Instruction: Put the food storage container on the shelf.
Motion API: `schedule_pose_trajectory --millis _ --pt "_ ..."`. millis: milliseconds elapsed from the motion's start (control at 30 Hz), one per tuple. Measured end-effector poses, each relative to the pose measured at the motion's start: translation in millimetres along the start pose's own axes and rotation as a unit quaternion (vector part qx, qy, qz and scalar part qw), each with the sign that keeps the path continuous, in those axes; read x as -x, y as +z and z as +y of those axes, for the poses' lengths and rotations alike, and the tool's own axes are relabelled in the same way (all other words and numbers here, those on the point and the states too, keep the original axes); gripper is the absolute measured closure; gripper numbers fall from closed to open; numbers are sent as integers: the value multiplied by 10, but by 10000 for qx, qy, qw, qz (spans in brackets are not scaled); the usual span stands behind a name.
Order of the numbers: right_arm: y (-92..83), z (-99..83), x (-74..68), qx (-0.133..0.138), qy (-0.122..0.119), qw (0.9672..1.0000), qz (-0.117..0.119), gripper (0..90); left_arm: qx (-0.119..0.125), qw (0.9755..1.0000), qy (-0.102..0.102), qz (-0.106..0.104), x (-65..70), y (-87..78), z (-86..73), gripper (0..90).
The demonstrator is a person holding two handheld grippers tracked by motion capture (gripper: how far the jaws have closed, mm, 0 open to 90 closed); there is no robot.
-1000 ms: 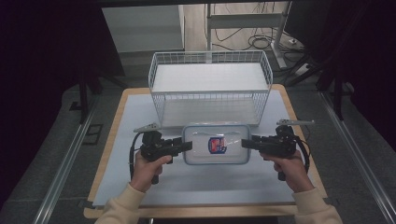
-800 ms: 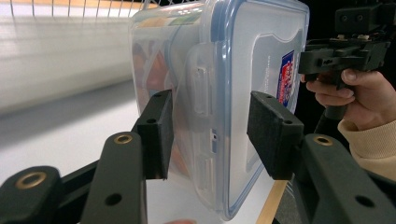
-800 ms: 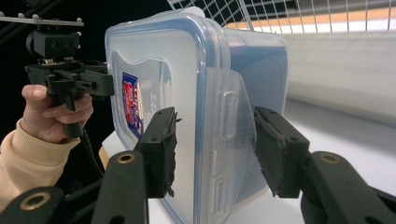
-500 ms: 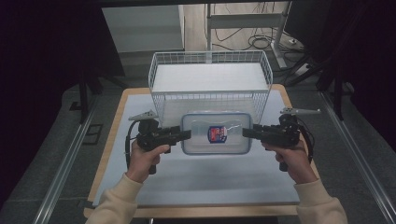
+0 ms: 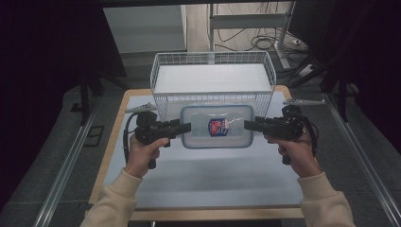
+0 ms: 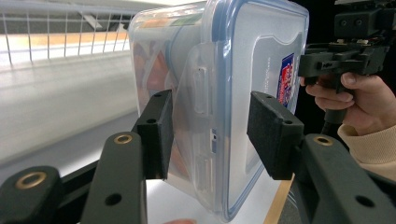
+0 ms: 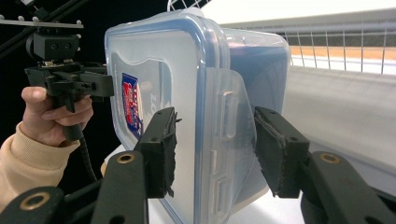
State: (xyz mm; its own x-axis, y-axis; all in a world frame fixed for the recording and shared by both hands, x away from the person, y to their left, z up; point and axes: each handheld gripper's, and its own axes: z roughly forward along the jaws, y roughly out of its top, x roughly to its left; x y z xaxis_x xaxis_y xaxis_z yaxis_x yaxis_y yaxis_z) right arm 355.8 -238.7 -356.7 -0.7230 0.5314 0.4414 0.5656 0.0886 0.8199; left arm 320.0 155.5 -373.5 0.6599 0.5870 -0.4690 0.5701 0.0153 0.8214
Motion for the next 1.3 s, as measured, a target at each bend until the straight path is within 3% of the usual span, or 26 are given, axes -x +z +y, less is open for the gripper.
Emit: schedule_pose_trajectory --millis 300,667,1000,1300 --pt "1 194 13 29 -123 9999 -74 504 22 10000 -1 -53 -54 44 168 523" --pt "38 407 54 89 -146 9998 -53 499 85 9999 51 25 -68 25 365 523" --pt "98 609 51 104 -192 9997 -72 499 107 9999 69 2 -150 10 567 523" --pt "142 824 139 94 -138 9998 -97 500 70 10000 20 -27 -255 76 801 523"
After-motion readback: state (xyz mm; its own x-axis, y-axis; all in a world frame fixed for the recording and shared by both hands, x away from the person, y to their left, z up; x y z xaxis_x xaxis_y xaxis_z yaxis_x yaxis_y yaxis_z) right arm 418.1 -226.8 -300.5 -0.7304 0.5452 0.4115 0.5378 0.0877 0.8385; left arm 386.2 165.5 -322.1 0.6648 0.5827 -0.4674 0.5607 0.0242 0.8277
